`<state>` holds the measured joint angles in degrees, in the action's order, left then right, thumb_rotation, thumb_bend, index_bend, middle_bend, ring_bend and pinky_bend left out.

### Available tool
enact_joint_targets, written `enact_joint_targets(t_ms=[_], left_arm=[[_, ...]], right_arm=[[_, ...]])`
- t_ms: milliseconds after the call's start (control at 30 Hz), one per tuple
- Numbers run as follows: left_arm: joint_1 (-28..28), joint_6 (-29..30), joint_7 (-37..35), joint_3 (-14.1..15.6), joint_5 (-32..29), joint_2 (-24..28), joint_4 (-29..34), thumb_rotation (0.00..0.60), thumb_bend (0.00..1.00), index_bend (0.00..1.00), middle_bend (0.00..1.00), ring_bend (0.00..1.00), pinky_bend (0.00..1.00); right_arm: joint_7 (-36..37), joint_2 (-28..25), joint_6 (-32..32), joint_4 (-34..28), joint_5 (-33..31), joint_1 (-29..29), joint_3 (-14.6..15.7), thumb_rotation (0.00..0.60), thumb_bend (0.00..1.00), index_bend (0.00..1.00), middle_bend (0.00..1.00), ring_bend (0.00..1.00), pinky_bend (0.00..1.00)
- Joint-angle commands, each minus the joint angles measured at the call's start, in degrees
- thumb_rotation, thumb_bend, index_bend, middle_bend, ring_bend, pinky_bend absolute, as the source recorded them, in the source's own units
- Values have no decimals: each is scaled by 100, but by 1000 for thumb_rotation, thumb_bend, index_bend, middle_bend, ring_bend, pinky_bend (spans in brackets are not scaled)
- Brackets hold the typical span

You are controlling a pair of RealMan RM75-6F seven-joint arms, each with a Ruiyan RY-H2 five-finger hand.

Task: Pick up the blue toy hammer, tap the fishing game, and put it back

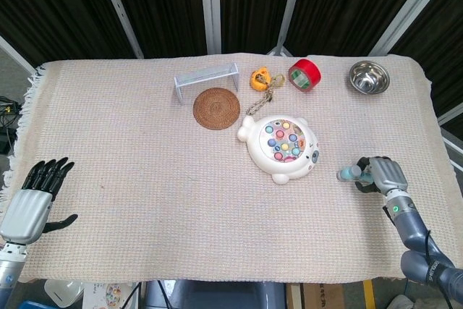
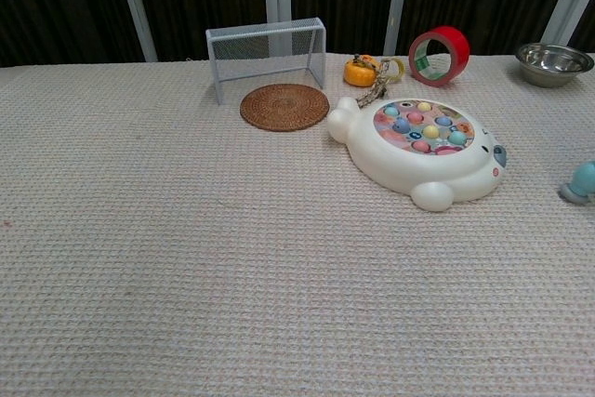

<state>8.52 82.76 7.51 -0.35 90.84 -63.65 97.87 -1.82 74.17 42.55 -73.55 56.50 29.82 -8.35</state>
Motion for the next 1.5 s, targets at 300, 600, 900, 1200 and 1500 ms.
enact_joint_targets(t_ms=[300, 600, 900, 1200, 1500], left_arm=[[5, -16, -33, 5, -17, -21, -38, 600, 35, 0, 0, 0, 0], [22, -52, -54, -1, -53, -39, -71, 600, 35, 0, 0, 0, 0], [43, -88, -43, -2, -72, -49, -74, 600, 35, 0, 0, 0, 0], [39, -92, -45, 2, -94, -55, -84, 600, 35, 0, 0, 0, 0], [43, -96, -29, 4, -100, -56, -74, 600, 35, 0, 0, 0, 0]], right_arm=[[-76, 1, 24, -76, -15, 65, -19, 600, 393, 495, 422, 288, 199], [-137, 55, -39, -10, -132, 106, 1, 600, 432, 527, 443, 311, 211], [-139, 74, -49, 27, -174, 109, 17, 600, 481, 553, 462, 326, 218], [-116, 116, -67, 74, -167, 114, 34, 600, 509, 604, 501, 363, 238], [33, 134, 101, 84, 23, 66, -4, 600, 572, 729, 596, 464, 380]])
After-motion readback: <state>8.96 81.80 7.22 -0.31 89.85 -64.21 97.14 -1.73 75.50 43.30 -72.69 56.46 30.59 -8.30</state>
